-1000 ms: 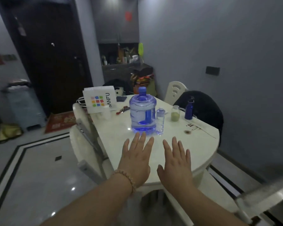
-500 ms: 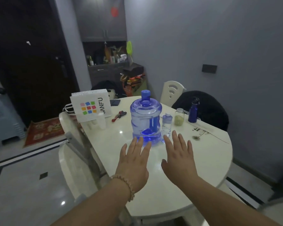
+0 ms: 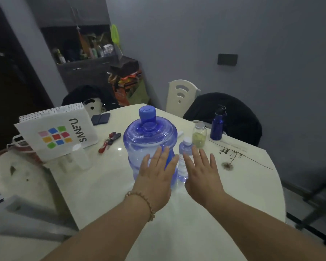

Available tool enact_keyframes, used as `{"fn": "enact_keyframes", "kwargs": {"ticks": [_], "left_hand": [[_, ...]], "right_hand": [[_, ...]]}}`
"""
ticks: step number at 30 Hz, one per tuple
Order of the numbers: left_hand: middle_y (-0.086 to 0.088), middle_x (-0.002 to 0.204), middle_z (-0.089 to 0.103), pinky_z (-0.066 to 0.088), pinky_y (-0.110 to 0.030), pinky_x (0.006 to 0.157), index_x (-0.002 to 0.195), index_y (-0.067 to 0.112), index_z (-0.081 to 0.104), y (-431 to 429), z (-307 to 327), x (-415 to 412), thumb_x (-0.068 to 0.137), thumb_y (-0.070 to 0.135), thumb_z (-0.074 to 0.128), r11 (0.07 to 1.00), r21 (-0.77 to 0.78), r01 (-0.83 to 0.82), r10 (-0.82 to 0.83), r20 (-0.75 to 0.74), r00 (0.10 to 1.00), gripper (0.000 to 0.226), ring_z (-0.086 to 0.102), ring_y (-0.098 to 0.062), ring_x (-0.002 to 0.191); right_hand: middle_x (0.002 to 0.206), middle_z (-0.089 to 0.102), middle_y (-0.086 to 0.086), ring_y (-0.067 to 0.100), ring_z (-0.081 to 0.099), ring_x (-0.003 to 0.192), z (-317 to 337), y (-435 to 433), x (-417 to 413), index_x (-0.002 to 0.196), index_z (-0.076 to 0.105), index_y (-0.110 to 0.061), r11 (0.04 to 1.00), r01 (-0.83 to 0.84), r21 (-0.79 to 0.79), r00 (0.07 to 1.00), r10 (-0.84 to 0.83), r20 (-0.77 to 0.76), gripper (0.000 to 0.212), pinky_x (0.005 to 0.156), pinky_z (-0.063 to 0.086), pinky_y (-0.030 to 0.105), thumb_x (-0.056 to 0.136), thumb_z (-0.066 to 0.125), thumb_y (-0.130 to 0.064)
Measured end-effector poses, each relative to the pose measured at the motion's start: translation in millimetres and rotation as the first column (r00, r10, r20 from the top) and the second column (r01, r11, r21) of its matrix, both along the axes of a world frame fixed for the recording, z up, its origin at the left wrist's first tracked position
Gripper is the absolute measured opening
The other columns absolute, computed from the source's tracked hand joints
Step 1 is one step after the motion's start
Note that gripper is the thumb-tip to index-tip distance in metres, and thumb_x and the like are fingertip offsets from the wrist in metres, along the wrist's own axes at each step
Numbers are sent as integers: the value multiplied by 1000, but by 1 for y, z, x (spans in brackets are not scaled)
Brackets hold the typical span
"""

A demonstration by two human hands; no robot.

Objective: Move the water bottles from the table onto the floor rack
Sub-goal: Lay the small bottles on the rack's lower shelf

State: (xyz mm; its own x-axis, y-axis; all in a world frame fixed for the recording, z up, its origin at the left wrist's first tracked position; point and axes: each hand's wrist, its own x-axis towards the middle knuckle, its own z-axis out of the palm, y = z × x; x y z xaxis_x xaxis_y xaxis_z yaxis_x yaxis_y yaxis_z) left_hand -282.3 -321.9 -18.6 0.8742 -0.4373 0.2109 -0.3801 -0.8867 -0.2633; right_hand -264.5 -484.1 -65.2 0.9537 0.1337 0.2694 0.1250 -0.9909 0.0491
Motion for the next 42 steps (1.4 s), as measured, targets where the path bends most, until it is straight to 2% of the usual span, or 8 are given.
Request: {"fn": "enact_keyframes", "kwargs": {"ticks": [8, 14, 20, 27, 31, 35, 39, 42], "left_hand": [[-12, 157, 0, 7, -51, 113, 144, 20, -7, -5, -13, 117, 90, 29, 38, 999, 30, 10, -14, 141, 990, 71, 1, -35, 142], [-13, 142, 43, 40, -50, 97, 139, 18, 37, -4, -35, 133, 79, 43, 62, 997, -31, 65, -54, 263, 963, 70, 43, -35, 126], [-14, 140, 46, 42, -46, 96, 139, 16, 39, -1, -38, 136, 78, 51, 60, 993, -49, 108, -88, 301, 949, 73, 46, -34, 125], [-13, 143, 43, 40, -44, 98, 140, 16, 38, 2, -33, 134, 80, 50, 56, 985, -57, 162, -139, 295, 945, 70, 44, -32, 127], [-16, 146, 37, 24, -51, 105, 139, 13, 38, 7, -47, 125, 76, 42, 61, 940, -124, 316, -272, 285, 919, 72, 31, -35, 134], [-18, 155, 14, 1, -55, 111, 148, 13, 16, 9, -113, 71, 79, 34, 58, 855, -6, 519, -518, 35, 855, 84, 5, -38, 141], [-14, 157, -2, -20, -51, 107, 147, 19, -13, -9, -160, 32, 89, 36, 45, 835, -49, 548, -545, -202, 814, 84, -15, -34, 138], [-16, 156, -4, -20, -51, 106, 148, 24, -11, -21, -177, 24, 88, 46, 47, 818, -65, 572, -570, -232, 789, 86, -13, -38, 140]], "right_hand": [[157, -9, 11, 32, -6, 143, -19, 6, 93, 147, 1, -20, 992, 123, 0, 992, -123, 9, 79, 112, 4, 51, 82, 45, -20], [153, 13, 19, 37, 14, 139, -38, 13, 120, 141, 28, -10, 992, 129, 11, 989, -130, 65, 73, 110, 19, 48, 74, 57, -11], [103, 52, 19, 35, 50, 84, -38, 21, 97, 98, 58, -5, 977, 102, 187, 975, -136, 174, 57, 66, 47, 36, 46, 77, 2], [105, 61, 15, 36, 58, 81, -32, 18, 53, 98, 61, -8, 986, 28, 164, 996, -41, 78, 60, 45, 49, 36, 46, 91, -11], [93, 61, 11, 33, 56, 72, -40, 14, 17, 97, 55, -13, 986, 24, 166, 997, -35, 66, 66, 40, 45, 32, 42, 92, -16], [93, 60, 11, 31, 58, 78, -65, 8, -36, 110, 63, -12, 985, 31, 172, 997, -43, 64, 70, 46, 50, 30, 46, 91, -17], [96, 60, 9, 29, 57, 81, -95, 2, -86, 105, 65, -11, 977, 128, 170, 992, -128, -14, 54, 54, 53, 33, 55, 87, -16], [112, 62, 12, 32, 59, 90, -115, 0, -116, 107, 63, -9, 959, 226, 172, 971, -207, -120, 50, 58, 56, 39, 62, 84, -15]]}}
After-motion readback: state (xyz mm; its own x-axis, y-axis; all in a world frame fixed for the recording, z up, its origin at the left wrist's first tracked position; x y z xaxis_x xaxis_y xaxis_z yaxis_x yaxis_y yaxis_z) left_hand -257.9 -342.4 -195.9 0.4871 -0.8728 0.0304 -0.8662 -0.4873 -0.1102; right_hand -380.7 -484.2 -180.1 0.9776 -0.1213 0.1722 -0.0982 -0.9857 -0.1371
